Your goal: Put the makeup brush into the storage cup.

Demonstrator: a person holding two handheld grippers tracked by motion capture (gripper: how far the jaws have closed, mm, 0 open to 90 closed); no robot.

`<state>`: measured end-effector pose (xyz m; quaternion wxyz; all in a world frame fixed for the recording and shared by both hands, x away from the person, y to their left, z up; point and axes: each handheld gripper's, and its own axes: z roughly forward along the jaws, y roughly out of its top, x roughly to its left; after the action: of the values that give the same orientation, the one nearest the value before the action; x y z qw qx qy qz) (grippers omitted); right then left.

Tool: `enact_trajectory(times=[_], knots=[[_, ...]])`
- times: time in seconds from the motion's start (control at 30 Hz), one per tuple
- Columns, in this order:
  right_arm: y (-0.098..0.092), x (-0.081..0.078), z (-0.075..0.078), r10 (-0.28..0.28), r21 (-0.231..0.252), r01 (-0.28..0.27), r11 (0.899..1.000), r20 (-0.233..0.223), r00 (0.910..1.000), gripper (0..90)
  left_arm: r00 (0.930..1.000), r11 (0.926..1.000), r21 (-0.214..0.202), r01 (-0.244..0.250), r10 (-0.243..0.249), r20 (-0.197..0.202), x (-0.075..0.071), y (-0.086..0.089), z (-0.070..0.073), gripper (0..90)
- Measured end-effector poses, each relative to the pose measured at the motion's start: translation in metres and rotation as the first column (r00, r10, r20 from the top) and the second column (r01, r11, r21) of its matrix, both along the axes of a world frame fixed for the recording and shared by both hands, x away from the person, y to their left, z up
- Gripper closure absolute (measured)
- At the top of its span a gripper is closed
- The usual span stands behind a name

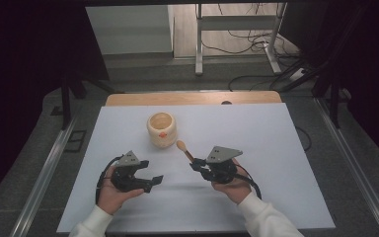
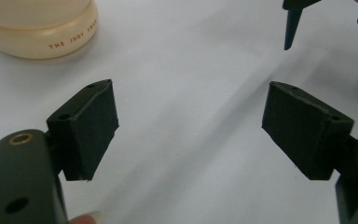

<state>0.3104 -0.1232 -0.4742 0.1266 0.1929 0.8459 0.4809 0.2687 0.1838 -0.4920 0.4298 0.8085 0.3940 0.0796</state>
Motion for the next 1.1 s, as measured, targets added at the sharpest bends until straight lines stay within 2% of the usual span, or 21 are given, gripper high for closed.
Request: enact_trajectory(times=[0.1, 0.4, 0.5, 0.6, 0.9, 1.1], knots=[[-0.005, 0.002, 0.000, -0.004, 0.054, 0.006, 0.998, -0.041, 0.9991, 78.3, 0.9999, 0.9998, -0.011, -0.016, 0.017, 0.003, 0.000, 0.002, 0.000, 19.1], [-0.016, 0.008, -0.001, -0.030, 0.134, 0.045, 0.990, -0.113, 0.9932, 78.3, 0.9989, 0.9984, -0.032, -0.048, 0.048, 0.001, -0.002, 0.010, -0.001, 19.1], [-0.017, 0.009, -0.001, -0.013, 0.192, 0.044, 0.980, -0.163, 0.9866, 78.3, 0.9988, 0.9982, -0.033, -0.050, 0.050, -0.002, -0.002, 0.012, -0.002, 19.1], [-0.017, 0.009, 0.000, -0.006, 0.226, 0.049, 0.973, -0.188, 0.9821, 78.3, 0.9984, 0.9977, -0.036, -0.057, 0.057, -0.001, -0.003, 0.013, -0.003, 19.3], [-0.022, 0.012, 0.000, -0.033, 0.232, 0.078, 0.970, -0.193, 0.9806, 78.3, 0.9980, 0.9967, -0.052, -0.063, 0.064, 0.006, -0.004, 0.014, -0.002, 20.2], [-0.021, 0.011, -0.001, -0.031, 0.227, 0.075, 0.971, -0.191, 0.9811, 78.3, 0.9977, 0.9901, -0.126, -0.062, 0.065, 0.021, -0.004, 0.011, 0.005, 21.6]])
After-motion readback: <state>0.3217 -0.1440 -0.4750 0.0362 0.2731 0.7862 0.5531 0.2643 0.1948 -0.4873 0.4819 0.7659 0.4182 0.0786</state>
